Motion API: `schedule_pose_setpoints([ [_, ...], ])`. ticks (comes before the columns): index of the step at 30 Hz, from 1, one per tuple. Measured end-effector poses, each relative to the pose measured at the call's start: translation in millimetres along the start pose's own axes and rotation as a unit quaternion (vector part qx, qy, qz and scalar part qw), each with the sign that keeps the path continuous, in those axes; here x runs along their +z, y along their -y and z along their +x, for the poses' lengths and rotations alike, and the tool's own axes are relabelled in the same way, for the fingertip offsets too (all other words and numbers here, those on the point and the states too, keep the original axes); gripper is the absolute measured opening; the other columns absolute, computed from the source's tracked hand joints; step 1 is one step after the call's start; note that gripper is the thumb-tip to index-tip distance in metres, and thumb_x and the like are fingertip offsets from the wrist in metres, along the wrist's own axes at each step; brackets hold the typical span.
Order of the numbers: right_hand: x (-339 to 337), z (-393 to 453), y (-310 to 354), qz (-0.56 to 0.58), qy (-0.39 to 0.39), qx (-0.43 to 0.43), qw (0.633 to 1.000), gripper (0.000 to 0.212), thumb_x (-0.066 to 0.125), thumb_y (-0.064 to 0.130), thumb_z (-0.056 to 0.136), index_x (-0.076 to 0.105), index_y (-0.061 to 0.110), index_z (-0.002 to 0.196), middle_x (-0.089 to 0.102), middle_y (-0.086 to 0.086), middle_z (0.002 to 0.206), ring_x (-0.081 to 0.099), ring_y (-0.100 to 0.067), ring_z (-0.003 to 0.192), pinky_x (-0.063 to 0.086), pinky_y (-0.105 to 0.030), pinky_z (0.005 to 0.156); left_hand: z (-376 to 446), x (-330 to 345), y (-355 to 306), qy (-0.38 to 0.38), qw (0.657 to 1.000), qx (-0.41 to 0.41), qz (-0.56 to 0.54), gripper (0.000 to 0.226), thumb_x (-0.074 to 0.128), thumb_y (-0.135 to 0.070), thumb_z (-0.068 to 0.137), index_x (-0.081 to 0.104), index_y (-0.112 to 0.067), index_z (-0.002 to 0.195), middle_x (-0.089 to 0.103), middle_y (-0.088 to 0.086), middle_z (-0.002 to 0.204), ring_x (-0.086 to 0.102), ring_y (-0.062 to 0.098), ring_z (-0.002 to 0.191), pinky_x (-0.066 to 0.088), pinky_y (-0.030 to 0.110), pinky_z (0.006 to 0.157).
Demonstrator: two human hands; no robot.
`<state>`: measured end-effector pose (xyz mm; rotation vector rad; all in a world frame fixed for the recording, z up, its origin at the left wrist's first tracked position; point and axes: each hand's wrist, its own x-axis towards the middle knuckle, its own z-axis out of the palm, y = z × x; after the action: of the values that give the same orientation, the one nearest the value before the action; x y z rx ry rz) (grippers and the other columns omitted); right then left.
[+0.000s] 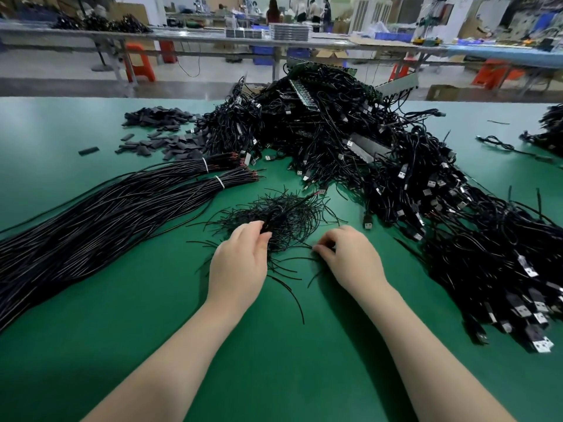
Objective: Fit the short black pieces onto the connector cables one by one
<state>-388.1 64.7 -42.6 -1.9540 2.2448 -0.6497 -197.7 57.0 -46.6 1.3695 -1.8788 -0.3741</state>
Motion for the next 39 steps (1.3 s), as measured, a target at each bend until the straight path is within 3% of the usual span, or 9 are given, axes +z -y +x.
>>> schedule_pose_setpoints([
  [3, 0.4, 1.0, 2.6, -0.041, 0.013, -0.034, 0.998, 0.022, 0.052, 0.034, 0.098, 0.064, 0.015, 0.1, 0.058, 0.0, 0.1, 0.053, -0.021, 0.098, 0.044, -0.031, 0.075, 0.0, 2.1, 1.6, -0.004, 1.0, -0.006, -0.009, 0.038, 0.038, -0.031, 0.103, 0.058, -0.005, 0.122, 0.065, 0.006, 0.117, 0.062, 0.025, 0.101, 0.05, 0.042, 0.084],
  [6, -7.2, 0.8, 1.3, -0.004, 0.001, -0.042, 0.999, 0.017, 0.054, 0.026, 0.097, 0.066, 0.014, 0.101, 0.064, -0.001, 0.099, 0.057, -0.021, 0.096, 0.045, -0.032, 0.079, 0.2, 1.8, 4.4, -0.017, 1.0, -0.016, -0.017, 0.036, 0.04, -0.029, 0.103, 0.059, -0.004, 0.12, 0.065, 0.009, 0.114, 0.061, 0.025, 0.099, 0.048, 0.037, 0.079],
  [12, -38.7, -0.6, 10.3, 0.044, 0.0, -0.098, 0.994, 0.017, 0.064, 0.019, 0.092, 0.075, 0.02, 0.105, 0.067, 0.004, 0.095, 0.056, -0.01, 0.085, 0.043, -0.021, 0.081, -0.7, 3.2, 4.8, -0.035, 0.999, 0.001, 0.005, 0.031, 0.046, -0.029, 0.102, 0.063, -0.004, 0.105, 0.062, 0.003, 0.086, 0.05, 0.016, 0.071, 0.033, 0.027, 0.059],
  [16, -50.3, -7.9, 33.9, 0.056, -0.006, -0.158, 0.986, 0.014, 0.067, 0.017, 0.09, 0.077, 0.02, 0.099, 0.068, 0.004, 0.092, 0.061, -0.018, 0.091, 0.05, -0.034, 0.081, -1.6, 2.9, 3.2, -0.025, 1.0, 0.0, 0.006, 0.027, 0.05, -0.03, 0.1, 0.065, -0.008, 0.101, 0.056, -0.003, 0.081, 0.043, 0.013, 0.066, 0.028, 0.022, 0.054],
  [20, -46.9, -17.5, 54.2, 0.104, -0.027, -0.198, 0.974, 0.013, 0.066, 0.015, 0.09, 0.077, 0.016, 0.098, 0.071, -0.002, 0.096, 0.064, -0.021, 0.089, 0.052, -0.04, 0.079, -3.6, 1.5, 0.5, 0.011, 1.0, 0.023, -0.005, 0.027, 0.05, -0.032, 0.1, 0.068, -0.014, 0.11, 0.061, -0.006, 0.088, 0.052, 0.016, 0.074, 0.035, 0.029, 0.06],
  [25, -39.8, -20.5, 57.5, 0.1, -0.017, -0.2, 0.975, 0.014, 0.062, 0.019, 0.092, 0.075, 0.021, 0.099, 0.069, 0.002, 0.097, 0.064, -0.02, 0.091, 0.052, -0.04, 0.075, -4.2, -0.3, -2.3, 0.026, 0.999, 0.024, 0.0, 0.026, 0.05, -0.033, 0.099, 0.067, -0.016, 0.109, 0.067, 0.002, 0.095, 0.061, 0.026, 0.083, 0.049, 0.039, 0.067],
  [31, -36.9, -21.7, 58.2, 0.103, -0.01, -0.177, 0.979, 0.014, 0.061, 0.021, 0.091, 0.073, 0.026, 0.095, 0.07, 0.007, 0.095, 0.063, -0.018, 0.089, 0.052, -0.039, 0.075, -6.7, -0.3, -6.8, 0.029, 0.998, 0.056, 0.029, 0.025, 0.049, -0.03, 0.1, 0.066, -0.015, 0.11, 0.065, 0.004, 0.091, 0.06, 0.03, 0.081, 0.047, 0.041, 0.069],
  [35, -39.4, -19.9, 55.9, 0.144, -0.002, -0.148, 0.978, 0.012, 0.063, 0.022, 0.09, 0.072, 0.03, 0.089, 0.071, 0.014, 0.087, 0.063, -0.012, 0.085, 0.052, -0.037, 0.075, -7.4, -1.7, -14.2, 0.0, 0.992, 0.106, 0.061, 0.018, 0.058, -0.021, 0.097, 0.069, -0.006, 0.099, 0.062, 0.009, 0.076, 0.058, 0.033, 0.066, 0.036, 0.033, 0.059],
  [39, -42.2, -19.6, 54.8, 0.168, 0.005, -0.15, 0.974, 0.011, 0.065, 0.017, 0.089, 0.073, 0.025, 0.088, 0.07, 0.013, 0.084, 0.061, -0.011, 0.082, 0.052, -0.039, 0.076, -8.2, 1.0, -17.6, -0.036, 0.98, 0.148, 0.13, 0.009, 0.076, -0.007, 0.082, 0.069, -0.003, 0.08, 0.059, 0.008, 0.061, 0.053, 0.029, 0.047, 0.037, 0.03, 0.048],
])
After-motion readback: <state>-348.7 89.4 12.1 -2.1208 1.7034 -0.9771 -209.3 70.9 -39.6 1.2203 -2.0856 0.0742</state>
